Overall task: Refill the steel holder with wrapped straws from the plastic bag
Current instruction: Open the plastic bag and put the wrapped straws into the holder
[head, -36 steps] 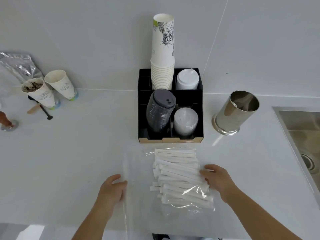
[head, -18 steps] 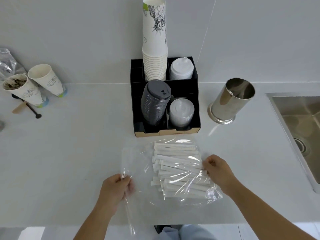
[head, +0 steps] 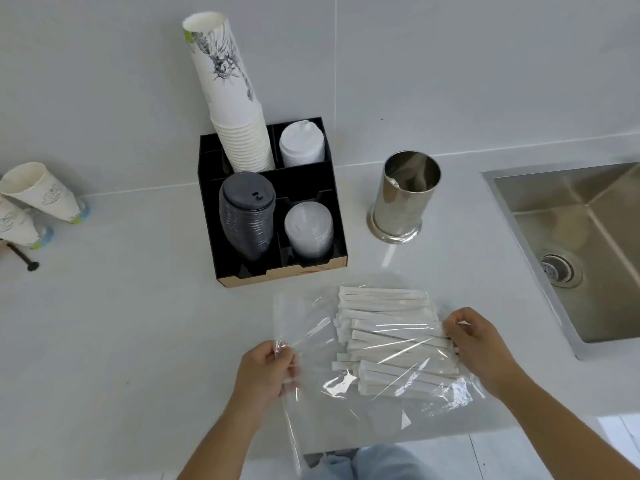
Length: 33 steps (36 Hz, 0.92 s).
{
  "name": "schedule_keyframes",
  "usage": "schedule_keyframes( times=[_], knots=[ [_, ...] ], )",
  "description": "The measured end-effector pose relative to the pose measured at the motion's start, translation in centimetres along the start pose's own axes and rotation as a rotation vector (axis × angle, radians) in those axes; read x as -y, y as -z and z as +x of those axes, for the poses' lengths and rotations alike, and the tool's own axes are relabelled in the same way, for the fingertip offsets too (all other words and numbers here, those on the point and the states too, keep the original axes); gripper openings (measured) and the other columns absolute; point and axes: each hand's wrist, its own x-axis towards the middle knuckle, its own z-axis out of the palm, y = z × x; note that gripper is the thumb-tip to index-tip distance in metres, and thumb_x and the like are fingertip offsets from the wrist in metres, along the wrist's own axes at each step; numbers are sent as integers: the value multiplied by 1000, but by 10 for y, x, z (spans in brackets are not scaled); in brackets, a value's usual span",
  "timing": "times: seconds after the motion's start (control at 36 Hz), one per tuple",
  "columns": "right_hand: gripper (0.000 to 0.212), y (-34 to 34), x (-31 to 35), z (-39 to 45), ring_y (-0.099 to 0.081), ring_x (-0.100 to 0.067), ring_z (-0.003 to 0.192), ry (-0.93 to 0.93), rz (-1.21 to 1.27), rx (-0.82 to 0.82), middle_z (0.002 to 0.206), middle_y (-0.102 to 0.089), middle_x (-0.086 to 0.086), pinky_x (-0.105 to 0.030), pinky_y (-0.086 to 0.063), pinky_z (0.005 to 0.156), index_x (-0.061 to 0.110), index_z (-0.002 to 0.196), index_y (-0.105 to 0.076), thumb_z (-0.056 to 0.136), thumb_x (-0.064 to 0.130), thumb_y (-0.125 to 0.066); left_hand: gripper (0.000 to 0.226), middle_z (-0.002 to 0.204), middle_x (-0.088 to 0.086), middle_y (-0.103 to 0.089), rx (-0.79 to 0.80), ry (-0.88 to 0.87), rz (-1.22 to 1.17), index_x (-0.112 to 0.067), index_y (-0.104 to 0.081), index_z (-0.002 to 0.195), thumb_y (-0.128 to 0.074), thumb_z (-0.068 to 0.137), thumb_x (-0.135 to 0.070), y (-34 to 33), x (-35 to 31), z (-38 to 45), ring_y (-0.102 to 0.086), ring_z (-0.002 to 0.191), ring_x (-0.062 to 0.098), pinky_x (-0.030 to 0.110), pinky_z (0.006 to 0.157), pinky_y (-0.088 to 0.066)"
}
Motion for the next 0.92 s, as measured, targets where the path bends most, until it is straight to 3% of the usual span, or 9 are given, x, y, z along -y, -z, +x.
schedule_keyframes(
  times=[0.17, 0.36, 0.44, 0.5, 0.58, 0.67, 0.75, 0.83, 0.92],
  knots=[
    [16, 63, -15, 14, -46, -23, 59, -23, 24, -85, 61, -59, -2, -35, -40, 59, 11, 78, -59, 94, 10, -58, 14, 75, 6, -69, 89, -21, 68, -3, -64, 80, -60, 91, -11, -66, -13, 4, -68, 66, 19, 33, 59, -58],
    [13, 109, -27, 28, -48, -24, 59, -57, 19, -163, 66, -60, -6, -36, -39, 60, 11, 80, -60, 93, 12, -60, 16, 68, 7, -66, 141, -45, 111, -6, -62, 73, -60, 89, -9, -119, -25, 11, -64, 58, 18, 29, 56, -55],
    [16, 121, -29, 32, -55, -24, 59, -53, -82, -175, 66, -66, -5, -41, -48, 65, 16, 75, -63, 90, 12, -62, 16, 61, 11, -66, 155, -53, 198, -3, -60, 67, -64, 82, -5, -131, -26, 17, -58, 56, 22, 39, 64, -54],
    [14, 125, -31, 34, -63, -25, 61, -60, -168, -174, 66, -70, -4, -45, -54, 71, 16, 75, -65, 88, 13, -63, 10, 63, 11, -68, 123, -64, 263, 0, -63, 82, -68, 77, -7, -136, -25, 20, -58, 54, 22, 41, 65, -55],
    [5, 128, -32, 37, -68, -23, 66, -37, -266, -189, 66, -72, 0, -42, -56, 72, 16, 89, -64, 88, 11, -62, 33, 75, 8, -67, 48, -115, 422, -18, -58, 103, -72, 73, -16, -140, -29, 18, -58, 53, 15, 25, 56, -49],
    [27, 129, -30, 39, -64, -17, 79, 5, -379, -212, 91, -71, -1, -33, -46, 75, 19, 116, -58, 90, 11, -61, 49, 83, 1, -60, 10, -251, 558, -28, -51, 118, -72, 75, -18, -145, -32, 18, -59, 70, 14, 19, 58, -45],
    [41, 121, -27, 38, -61, -26, 106, 162, -506, -249, 119, -66, -7, -40, -46, 93, 17, 129, -56, 89, 14, -64, 67, 119, -3, -49, -24, -392, 732, -27, -40, 139, -67, 78, -21, -148, -33, 20, -53, 110, 18, 26, 87, -44],
    [43, 97, -19, 35, -57, -32, 120, 363, -591, -198, 130, -62, -8, -35, -39, 101, 12, 128, -60, 86, 12, -69, 69, 154, -1, -30, 0, -569, 974, -22, -29, 150, -59, 88, -23, -148, -34, 21, -28, 142, 19, 32, 114, -27],
    [38, 59, -15, 33, -61, -34, 118, 616, -675, -105, 128, -64, -15, -39, -37, 103, 9, 120, -66, 83, 12, -69, 61, 164, -3, -9, 102, -629, 1147, -21, -19, 154, -44, 98, -27, -152, -34, 26, -10, 150, 16, 26, 118, -10]
  ],
)
